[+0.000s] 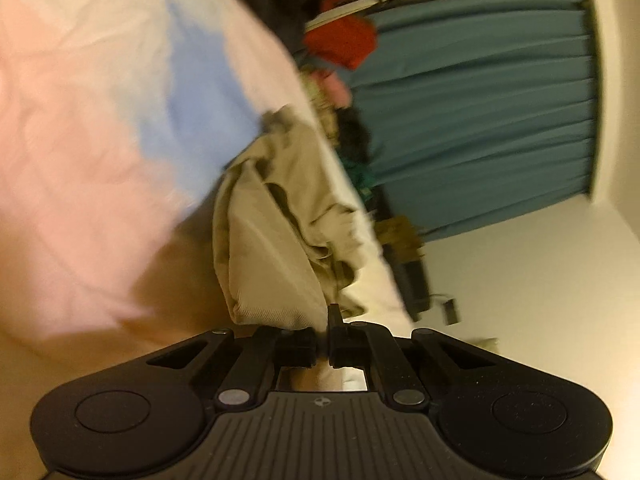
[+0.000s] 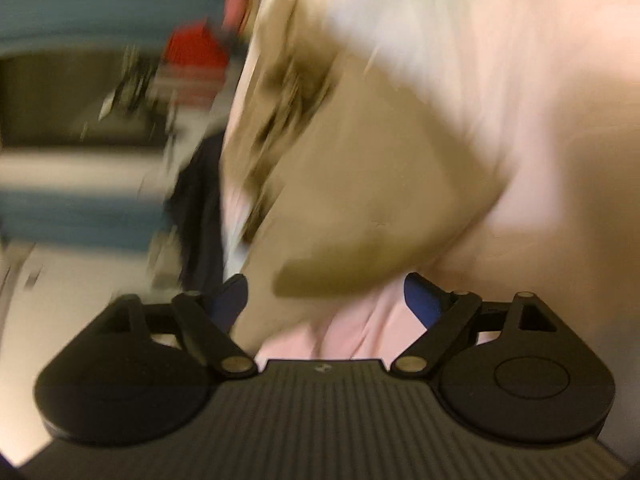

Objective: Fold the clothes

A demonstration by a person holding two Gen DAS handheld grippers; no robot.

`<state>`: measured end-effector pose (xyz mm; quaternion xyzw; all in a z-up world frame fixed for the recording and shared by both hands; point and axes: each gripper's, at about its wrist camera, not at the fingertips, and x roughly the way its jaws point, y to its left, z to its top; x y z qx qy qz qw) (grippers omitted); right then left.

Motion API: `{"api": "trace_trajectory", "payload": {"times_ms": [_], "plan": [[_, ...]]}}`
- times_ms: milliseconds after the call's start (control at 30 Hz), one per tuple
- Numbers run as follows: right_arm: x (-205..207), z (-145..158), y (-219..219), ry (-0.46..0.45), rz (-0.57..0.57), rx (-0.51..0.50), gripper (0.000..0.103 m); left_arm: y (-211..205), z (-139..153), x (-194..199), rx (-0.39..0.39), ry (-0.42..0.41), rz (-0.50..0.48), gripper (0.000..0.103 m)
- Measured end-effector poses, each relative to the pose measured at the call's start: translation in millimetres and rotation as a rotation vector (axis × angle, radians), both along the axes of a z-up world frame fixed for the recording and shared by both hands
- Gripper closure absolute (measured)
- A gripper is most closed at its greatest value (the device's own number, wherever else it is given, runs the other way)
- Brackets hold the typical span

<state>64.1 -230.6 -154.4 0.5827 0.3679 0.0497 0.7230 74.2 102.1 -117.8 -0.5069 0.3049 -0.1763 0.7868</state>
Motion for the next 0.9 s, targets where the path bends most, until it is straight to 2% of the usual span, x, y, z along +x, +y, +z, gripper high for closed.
{"api": "trace_trajectory", "payload": {"times_ms": [33,67,100,133,200,400,567,667,767,900], "plan": [[-2.9,1.7,-7.6,0.01,-0.051,-0.036,0.036,-0.6,1.4,-0.6,-0.006,-0.006,0.0,0.099],[-5.3,1.7,-13.6,0.02,-0.09,-0.048,0.049,-1.4,2.3,-0.9,-0.01,-0.008,-0.001,0.099],[-6.2,1.6,-15.8,0.022,-0.11,-0.06,0.074,-2.2,3.1,-1.5,-0.01,-0.011,-0.002,0.099],[-7.2,1.6,-18.0,0.025,-0.129,-0.071,0.085,-3.0,4.0,-2.1,-0.009,-0.013,-0.003,0.099],[-7.7,8.8,-16.0,0.003,-0.141,-0.125,0.092,-3.4,7.2,-3.0,-0.005,-0.021,-0.004,0.099],[-16.9,65.6,-12.7,-0.225,-0.14,-0.295,0.094,3.7,33.4,-12.5,-0.013,-0.069,0.017,0.099],[-52.4,110.3,-14.7,-0.335,-0.123,-0.31,0.094,10.7,75.9,-46.2,0.003,-0.125,0.021,0.099],[-90.0,128.3,-15.1,-0.391,-0.092,-0.352,0.094,9.1,95.1,-86.9,0.045,-0.153,0.002,0.099],[-139.4,130.9,-19.4,-0.393,-0.055,-0.382,0.094,7.3,103.4,-140.8,0.082,-0.132,-0.02,0.099],[-194.9,136.7,-17.2,-0.359,-0.006,-0.418,0.094,5.9,101.6,-202.6,0.092,-0.041,-0.037,0.099]]}}
